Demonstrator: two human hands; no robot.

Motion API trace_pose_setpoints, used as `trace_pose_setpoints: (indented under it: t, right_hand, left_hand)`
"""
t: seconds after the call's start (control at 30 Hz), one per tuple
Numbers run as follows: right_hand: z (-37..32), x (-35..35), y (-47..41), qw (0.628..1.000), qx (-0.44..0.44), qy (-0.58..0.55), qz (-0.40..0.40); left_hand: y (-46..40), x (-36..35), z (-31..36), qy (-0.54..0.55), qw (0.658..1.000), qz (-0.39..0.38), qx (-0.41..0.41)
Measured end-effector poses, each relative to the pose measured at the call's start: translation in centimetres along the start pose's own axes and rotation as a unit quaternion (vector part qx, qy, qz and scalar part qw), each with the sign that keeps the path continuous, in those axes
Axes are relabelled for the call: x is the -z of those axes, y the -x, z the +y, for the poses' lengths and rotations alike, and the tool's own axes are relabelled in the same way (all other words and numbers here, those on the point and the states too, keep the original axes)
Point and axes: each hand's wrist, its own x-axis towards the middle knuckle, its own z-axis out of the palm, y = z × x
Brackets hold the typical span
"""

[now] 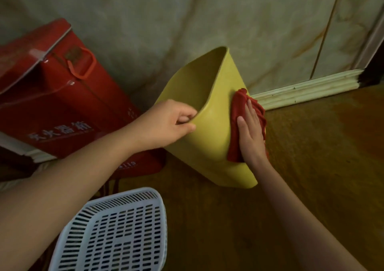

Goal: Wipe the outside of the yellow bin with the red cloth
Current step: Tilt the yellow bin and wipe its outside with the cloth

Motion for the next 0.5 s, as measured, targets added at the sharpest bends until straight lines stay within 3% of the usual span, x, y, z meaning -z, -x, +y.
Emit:
trace_pose_setpoints:
  t: [0.2,0.3,0.37,0.5]
  right_hand:
    - [-2.0,3.7,-0.8,0.996,-0.007,-0.069,-0.048]
    - [-4.2,3.8,-1.0,0.991,0.085,-0.035,-0.097]
    - [-5.0,2.8,-0.5,0.977,0.178,0.055,-0.106]
    - [-2.6,1.9,0.5,0.926,0.309,0.204,-0.078]
  left_hand:
    - [-2.7,0.3,3.1,0.080,0.995,0.056,0.009]
    - [-3.9,1.1,2.6,0.192,0.973,0.106,0.067]
    - [-4.5,1.9,1.6,0.223,0.963,0.117,0.096]
    - [-3.9,3.1,-0.9,0.265,0.951,0.087,0.131]
